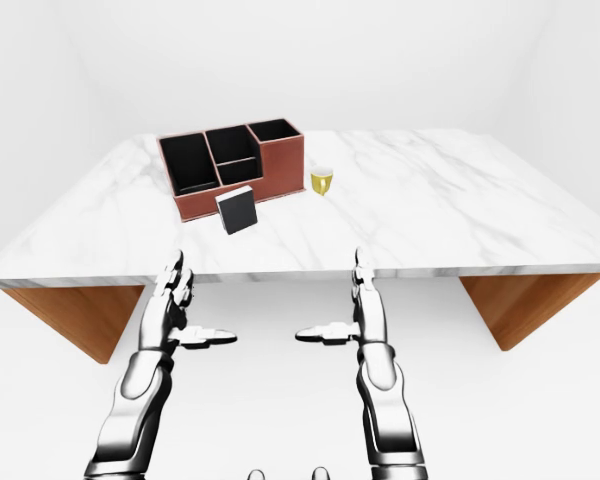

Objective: Pick up the book and place it in the front compartment of the caddy.

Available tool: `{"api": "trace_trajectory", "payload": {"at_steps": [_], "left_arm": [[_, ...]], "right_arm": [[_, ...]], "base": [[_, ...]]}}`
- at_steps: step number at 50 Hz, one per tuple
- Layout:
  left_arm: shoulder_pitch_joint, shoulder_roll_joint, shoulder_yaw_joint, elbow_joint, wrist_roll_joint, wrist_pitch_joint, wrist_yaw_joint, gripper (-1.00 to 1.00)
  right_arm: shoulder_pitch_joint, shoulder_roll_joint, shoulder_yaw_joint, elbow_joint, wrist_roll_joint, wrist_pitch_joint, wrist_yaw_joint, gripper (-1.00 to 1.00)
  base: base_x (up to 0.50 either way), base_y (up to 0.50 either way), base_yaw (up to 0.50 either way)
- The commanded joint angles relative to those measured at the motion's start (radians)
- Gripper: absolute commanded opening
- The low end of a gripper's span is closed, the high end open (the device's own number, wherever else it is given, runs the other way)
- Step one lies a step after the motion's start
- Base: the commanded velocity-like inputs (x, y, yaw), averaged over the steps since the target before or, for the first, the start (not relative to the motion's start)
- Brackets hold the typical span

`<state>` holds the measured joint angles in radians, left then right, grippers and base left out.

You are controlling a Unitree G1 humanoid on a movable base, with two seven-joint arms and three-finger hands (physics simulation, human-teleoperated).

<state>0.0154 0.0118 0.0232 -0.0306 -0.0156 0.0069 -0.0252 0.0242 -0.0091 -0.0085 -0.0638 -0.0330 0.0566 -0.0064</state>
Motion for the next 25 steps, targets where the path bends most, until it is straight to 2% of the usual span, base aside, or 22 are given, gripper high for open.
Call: {"api": "trace_trajectory", "payload": {"at_steps": [1,2,4,6,7,9,14,16,17,20,22,25], "left_arm": [[0.098,0.014,0.036,-0.155,0.005,-0.038,-0.046,1.0],[0.1,0.012,0.037,-0.158,0.007,-0.039,-0.048,1.0],[0.118,0.011,0.032,-0.195,0.003,-0.015,-0.07,1.0],[0.128,0.002,0.038,-0.219,0.002,-0.018,-0.059,1.0],[0.137,0.004,0.038,-0.244,-0.018,0.001,-0.08,1.0],[0.139,0.002,0.044,-0.255,-0.026,0.01,-0.083,1.0],[0.189,-0.002,0.085,-0.394,-0.089,0.061,-0.104,1.0],[0.213,-0.005,0.101,-0.448,-0.102,0.066,-0.12,1.0],[0.221,-0.007,0.109,-0.467,-0.099,0.077,-0.12,1.0],[0.244,-0.02,0.142,-0.51,-0.096,0.065,-0.124,1.0],[0.254,-0.025,0.16,-0.534,-0.11,0.08,-0.14,1.0],[0.265,-0.035,0.192,-0.574,-0.136,0.08,-0.162,1.0]], "right_arm": [[0.069,-0.008,-0.012,-0.181,-0.083,0.031,-0.011,1.0],[0.069,-0.007,-0.013,-0.182,-0.085,0.031,-0.01,1.0],[0.076,-0.007,-0.011,-0.203,-0.095,0.031,-0.006,1.0],[0.088,-0.007,-0.006,-0.237,-0.115,0.031,-0.004,1.0],[0.107,-0.005,-0.007,-0.287,-0.113,0.031,0.004,1.0],[0.116,-0.003,-0.007,-0.31,-0.117,0.031,0.007,1.0],[0.201,0.0,-0.019,-0.503,-0.135,0.031,0.033,1.0],[0.231,0.004,-0.027,-0.563,-0.147,0.031,0.042,1.0],[0.242,0.008,-0.034,-0.587,-0.154,0.031,0.041,1.0],[0.287,0.021,-0.054,-0.68,-0.164,0.031,0.057,1.0],[0.304,0.033,-0.067,-0.714,-0.162,0.031,0.065,1.0],[0.33,0.051,-0.089,-0.771,-0.161,0.031,0.076,1.0]], "base": [[0.0,0.0,0.0],[0.0,0.0,0.0],[0.0,0.0,0.0],[0.0,0.0,0.0],[0.0,0.0,0.0],[0.0,0.0,0.0],[0.0,0.0,0.0],[0.0,0.0,0.0],[0.0,0.0,0.0],[0.0,0.0,0.0],[0.0,0.0,0.0],[0.0,0.0,0.0]]}}
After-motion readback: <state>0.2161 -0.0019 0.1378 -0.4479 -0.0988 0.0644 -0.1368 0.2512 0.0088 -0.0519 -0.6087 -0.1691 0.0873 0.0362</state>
